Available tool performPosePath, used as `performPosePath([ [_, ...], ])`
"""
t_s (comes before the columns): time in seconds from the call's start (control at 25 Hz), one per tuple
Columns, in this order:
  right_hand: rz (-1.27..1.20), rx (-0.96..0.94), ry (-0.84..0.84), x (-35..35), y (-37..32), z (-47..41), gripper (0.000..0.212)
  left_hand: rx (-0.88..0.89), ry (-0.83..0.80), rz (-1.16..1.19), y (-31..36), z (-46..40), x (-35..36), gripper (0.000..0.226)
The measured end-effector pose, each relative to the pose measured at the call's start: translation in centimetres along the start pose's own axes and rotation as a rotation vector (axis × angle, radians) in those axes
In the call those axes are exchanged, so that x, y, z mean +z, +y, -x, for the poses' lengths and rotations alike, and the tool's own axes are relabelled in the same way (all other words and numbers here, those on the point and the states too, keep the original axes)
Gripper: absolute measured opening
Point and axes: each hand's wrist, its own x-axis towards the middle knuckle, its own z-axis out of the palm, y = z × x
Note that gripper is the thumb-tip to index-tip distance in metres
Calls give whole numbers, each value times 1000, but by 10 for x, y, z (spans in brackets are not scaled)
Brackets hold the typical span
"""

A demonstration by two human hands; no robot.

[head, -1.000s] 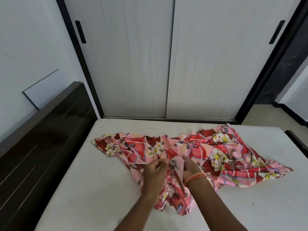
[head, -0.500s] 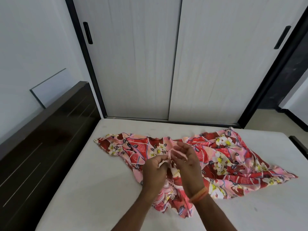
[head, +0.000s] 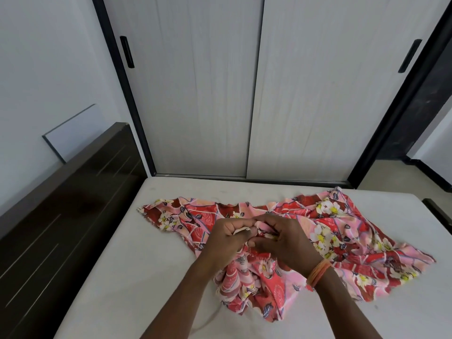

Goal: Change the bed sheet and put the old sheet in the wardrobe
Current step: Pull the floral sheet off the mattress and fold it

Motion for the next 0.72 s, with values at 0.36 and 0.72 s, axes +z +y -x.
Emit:
performPosePath([
  [0.36, -1393, 699, 101, 44, -19, 11, 28, -580, 388, 660, -7, -3, 3, 29],
  [0.72, -1133, 702, 289, 67, -24, 11, 35, -353, 331, 460, -6, 25, -1, 15],
])
